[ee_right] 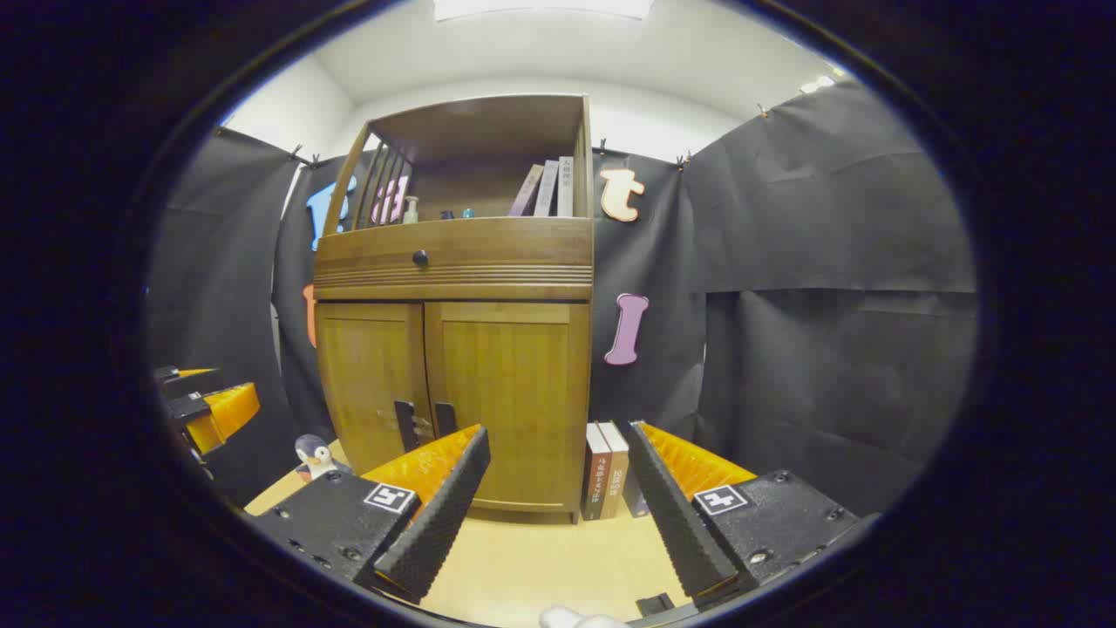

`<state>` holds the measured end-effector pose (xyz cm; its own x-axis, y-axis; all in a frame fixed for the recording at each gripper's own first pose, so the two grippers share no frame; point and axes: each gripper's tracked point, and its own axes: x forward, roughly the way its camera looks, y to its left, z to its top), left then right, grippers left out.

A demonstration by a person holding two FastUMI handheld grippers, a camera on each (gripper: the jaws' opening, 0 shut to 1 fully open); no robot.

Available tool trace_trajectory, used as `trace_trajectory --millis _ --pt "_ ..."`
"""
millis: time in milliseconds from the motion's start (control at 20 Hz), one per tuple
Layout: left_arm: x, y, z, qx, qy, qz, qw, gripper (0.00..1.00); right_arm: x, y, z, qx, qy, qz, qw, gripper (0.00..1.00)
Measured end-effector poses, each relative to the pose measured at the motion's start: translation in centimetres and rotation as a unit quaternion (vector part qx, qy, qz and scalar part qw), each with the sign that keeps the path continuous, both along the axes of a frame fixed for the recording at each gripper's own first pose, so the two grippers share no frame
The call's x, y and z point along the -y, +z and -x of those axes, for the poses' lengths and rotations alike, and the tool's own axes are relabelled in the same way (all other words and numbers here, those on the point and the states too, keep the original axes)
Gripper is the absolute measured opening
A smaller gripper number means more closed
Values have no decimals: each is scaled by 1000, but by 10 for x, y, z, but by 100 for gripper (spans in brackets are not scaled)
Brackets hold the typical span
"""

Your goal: Open the right door of the double-door shoe cabinet with the right hand, and open the left door with the left hand.

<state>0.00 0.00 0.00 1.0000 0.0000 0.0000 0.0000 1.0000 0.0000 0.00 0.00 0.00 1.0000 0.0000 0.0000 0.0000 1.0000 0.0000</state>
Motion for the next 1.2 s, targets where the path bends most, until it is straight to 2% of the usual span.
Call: trace_trajectory --millis 650,950,1200 --pt "-13 -8 -2 -9 0 4 1000 96 -14 -16 -12 -18 -4 6 1000 100" --pt "-21 -12 2 -15 1 6 1000 96 -31 -39 -41 -30 3 13 999 100" --pt "-29 -13 9 -19 9 6 1000 96 -62 -65 -76 -37 19 17 999 100"
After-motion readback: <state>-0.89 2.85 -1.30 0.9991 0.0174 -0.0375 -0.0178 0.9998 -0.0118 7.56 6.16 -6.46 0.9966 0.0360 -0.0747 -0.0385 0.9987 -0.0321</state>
